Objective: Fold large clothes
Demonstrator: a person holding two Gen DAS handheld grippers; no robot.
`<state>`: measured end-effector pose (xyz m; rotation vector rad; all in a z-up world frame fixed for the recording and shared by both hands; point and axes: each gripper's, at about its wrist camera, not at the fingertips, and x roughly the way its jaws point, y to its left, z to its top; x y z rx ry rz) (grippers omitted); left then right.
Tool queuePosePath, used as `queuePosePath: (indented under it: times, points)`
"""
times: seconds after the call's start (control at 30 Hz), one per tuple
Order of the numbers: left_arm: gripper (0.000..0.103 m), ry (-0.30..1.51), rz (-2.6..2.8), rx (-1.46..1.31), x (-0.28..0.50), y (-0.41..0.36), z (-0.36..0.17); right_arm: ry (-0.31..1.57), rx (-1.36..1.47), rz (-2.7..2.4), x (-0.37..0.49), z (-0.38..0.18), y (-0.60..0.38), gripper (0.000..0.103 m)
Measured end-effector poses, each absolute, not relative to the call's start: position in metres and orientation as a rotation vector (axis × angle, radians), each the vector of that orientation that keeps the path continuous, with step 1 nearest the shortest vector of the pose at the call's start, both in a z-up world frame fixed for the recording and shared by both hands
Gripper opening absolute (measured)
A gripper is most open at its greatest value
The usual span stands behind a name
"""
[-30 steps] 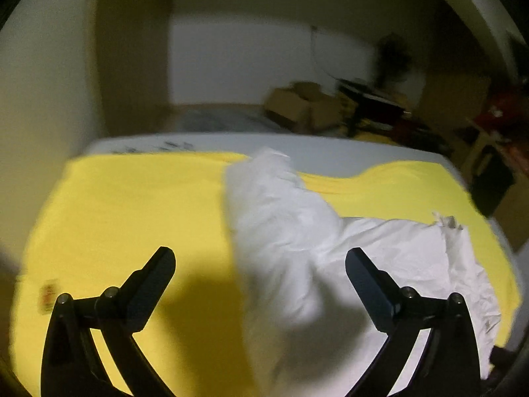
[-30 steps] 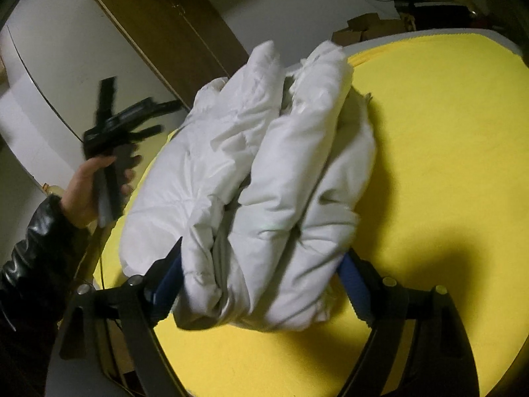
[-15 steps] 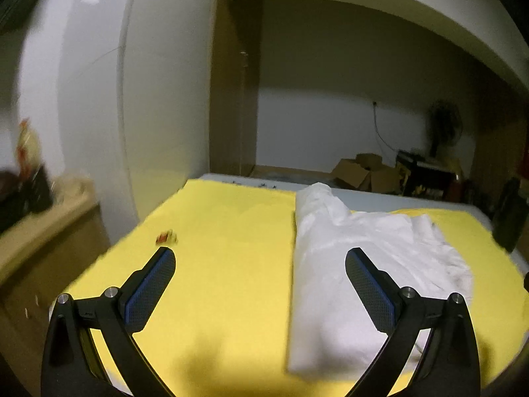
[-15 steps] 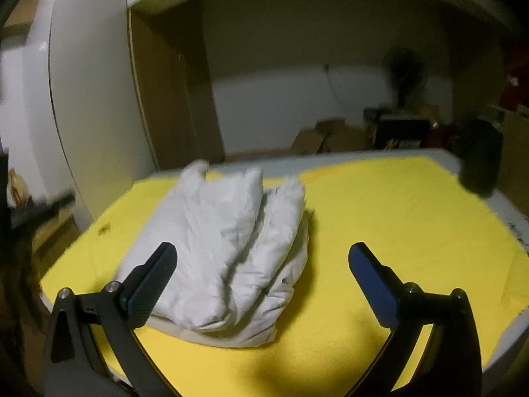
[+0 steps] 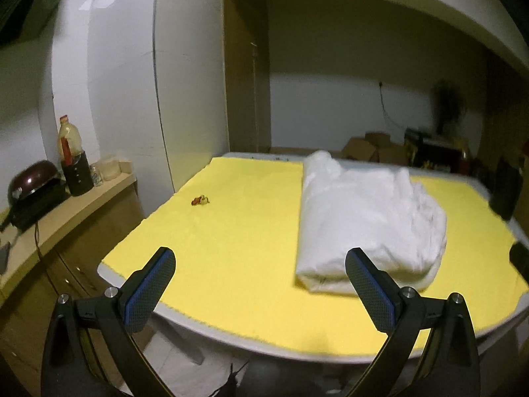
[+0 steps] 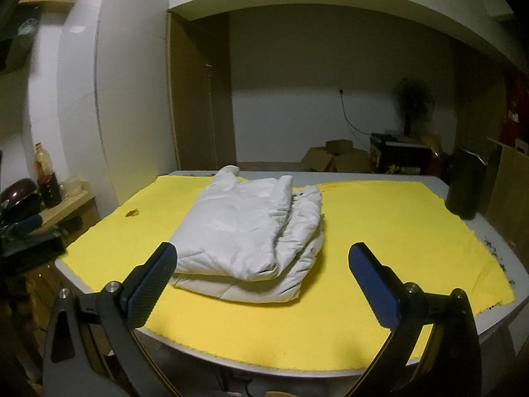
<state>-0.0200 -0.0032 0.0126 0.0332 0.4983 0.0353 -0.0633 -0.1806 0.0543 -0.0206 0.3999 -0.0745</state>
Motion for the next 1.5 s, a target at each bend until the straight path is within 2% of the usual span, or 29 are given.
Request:
queuePosePath:
  times: [0.4,1.5]
  points:
    - [0.103,0.601,0.013,0.037,-0.009,-0.01,-0.012,0.429,-0.059,-0.098,-0.068,0.033,-0.162,0.103]
    - [0.103,0.635,-0.013,0.048,-0.008,-0.012,-0.018,0.445,-0.083,-0.056,-0.066,0.023,-0.148,0.103]
